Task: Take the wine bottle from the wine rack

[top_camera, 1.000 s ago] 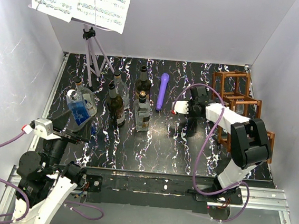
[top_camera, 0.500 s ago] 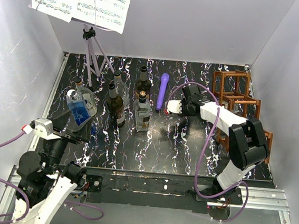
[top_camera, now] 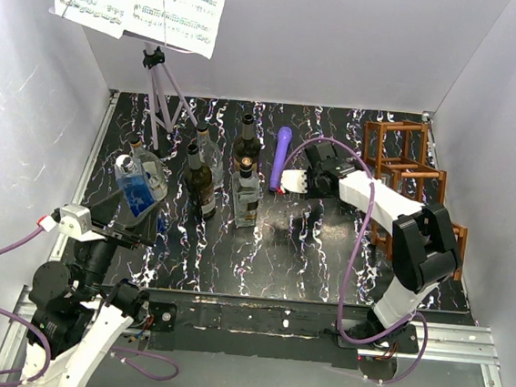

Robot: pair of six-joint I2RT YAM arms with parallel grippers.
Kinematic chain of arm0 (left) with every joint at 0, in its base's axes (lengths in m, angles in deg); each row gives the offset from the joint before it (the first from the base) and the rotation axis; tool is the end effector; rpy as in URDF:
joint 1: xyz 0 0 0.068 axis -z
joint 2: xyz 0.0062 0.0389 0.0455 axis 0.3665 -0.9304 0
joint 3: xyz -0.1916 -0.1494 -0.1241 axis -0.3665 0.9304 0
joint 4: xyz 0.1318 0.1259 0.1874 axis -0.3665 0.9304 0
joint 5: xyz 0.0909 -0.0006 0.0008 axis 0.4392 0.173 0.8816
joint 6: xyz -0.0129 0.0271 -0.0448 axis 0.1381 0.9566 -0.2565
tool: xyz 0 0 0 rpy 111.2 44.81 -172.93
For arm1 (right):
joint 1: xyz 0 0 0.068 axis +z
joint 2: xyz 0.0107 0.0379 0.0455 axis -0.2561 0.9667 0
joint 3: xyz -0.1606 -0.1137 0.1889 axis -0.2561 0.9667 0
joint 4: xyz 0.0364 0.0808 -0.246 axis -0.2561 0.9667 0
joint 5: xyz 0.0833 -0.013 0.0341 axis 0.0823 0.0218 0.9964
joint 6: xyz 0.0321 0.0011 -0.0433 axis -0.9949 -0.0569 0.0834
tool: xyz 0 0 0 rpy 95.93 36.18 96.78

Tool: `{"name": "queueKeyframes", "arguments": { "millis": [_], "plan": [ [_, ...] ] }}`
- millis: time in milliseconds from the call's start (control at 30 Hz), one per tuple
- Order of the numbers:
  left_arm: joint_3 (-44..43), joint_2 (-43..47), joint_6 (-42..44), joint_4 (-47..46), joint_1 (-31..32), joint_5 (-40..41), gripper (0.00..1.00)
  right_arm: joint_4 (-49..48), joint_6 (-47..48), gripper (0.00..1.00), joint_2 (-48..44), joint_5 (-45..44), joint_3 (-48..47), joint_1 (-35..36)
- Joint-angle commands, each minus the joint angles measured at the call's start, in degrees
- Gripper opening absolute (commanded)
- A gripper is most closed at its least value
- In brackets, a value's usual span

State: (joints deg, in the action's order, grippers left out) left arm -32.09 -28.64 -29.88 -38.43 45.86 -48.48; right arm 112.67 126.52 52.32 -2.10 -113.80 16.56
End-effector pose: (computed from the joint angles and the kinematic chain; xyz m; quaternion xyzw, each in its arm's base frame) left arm 0.0199 -0.0030 0.3394 0.0136 0.6185 -0.1934 0.7615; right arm 0.3120 0.1805 0.2164 -0.7232 0.6166 -0.2066 0.2326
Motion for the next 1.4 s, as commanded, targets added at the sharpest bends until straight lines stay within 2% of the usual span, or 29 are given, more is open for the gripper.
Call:
{"name": "queueKeyframes", "arguments": {
  "millis": [0,600,1367],
  "plan": [
    [0.05,-0.45,0.61,0.12,0.07,0.19,0.98,3.37,1.16,0.01,1.82,-3.24,-4.94,2.09],
    [0.05,-0.28,0.61,0.29,0.07,0.19,0.98,6.81,-2.36,0.01,7.36,-5.71,-8.64,6.66],
    [0.05,-0.19,0.61,0.20,0.07,0.19,0.98,2.42,-3.93,0.01,4.20,-5.80,-6.62,10.70]
  ]
}}
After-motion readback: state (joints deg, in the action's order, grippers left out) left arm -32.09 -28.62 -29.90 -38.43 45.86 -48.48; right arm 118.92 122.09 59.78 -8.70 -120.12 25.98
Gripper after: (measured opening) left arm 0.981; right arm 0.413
